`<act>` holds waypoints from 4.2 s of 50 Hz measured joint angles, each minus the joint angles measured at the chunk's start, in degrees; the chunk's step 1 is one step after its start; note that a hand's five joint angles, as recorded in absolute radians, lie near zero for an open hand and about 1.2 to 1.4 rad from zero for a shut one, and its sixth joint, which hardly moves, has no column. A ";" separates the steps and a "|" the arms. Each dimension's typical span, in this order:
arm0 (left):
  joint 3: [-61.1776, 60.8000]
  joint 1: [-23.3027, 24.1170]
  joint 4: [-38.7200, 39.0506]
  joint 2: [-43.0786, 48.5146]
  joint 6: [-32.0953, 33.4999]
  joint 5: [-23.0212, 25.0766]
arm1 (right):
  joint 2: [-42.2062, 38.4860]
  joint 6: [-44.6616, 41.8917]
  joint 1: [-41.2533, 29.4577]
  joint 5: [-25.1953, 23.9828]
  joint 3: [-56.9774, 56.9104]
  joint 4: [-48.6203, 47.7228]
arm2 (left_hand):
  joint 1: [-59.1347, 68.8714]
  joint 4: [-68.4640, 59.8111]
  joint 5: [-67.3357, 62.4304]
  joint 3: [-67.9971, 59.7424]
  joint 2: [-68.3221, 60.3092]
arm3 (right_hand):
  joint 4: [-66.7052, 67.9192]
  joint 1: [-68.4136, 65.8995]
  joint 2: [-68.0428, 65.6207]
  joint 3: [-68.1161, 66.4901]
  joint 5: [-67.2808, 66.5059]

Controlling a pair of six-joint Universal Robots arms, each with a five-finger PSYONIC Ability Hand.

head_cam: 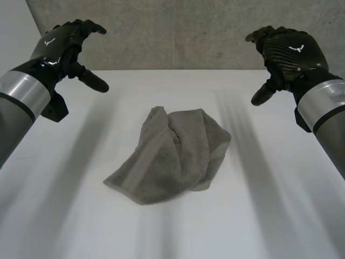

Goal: Fold the towel.

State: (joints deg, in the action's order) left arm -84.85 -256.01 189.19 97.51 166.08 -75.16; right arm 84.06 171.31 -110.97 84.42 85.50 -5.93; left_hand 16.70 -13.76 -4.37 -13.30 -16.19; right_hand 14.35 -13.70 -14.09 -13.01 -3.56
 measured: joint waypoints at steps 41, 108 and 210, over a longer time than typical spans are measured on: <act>3.35 3.84 -10.34 2.35 6.12 -4.61 | -3.85 5.06 2.97 -0.44 -3.46 7.63 | -1.39 0.00 0.67 0.00 1.28 | 0.00 0.00 0.00 0.00 0.00; -3.09 0.09 3.41 16.60 26.58 -4.34 | -21.46 -5.38 14.35 -19.54 -6.63 3.73 | 51.72 0.00 -55.06 0.00 -52.14 | 0.00 -49.15 -46.93 0.00 -49.36; 0.56 3.67 2.57 22.57 27.77 0.30 | -15.82 -1.18 12.91 -18.49 0.87 5.11 | 56.57 0.00 -61.04 0.00 -58.51 | 0.00 -60.66 -59.85 0.00 -62.74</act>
State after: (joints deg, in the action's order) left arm -84.30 -252.35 191.75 120.08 193.85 -74.85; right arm 68.24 170.12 -98.06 65.93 86.37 -0.82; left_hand 73.27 -13.76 -65.41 -13.30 -74.70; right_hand 14.35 -74.36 -73.94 -13.01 -66.30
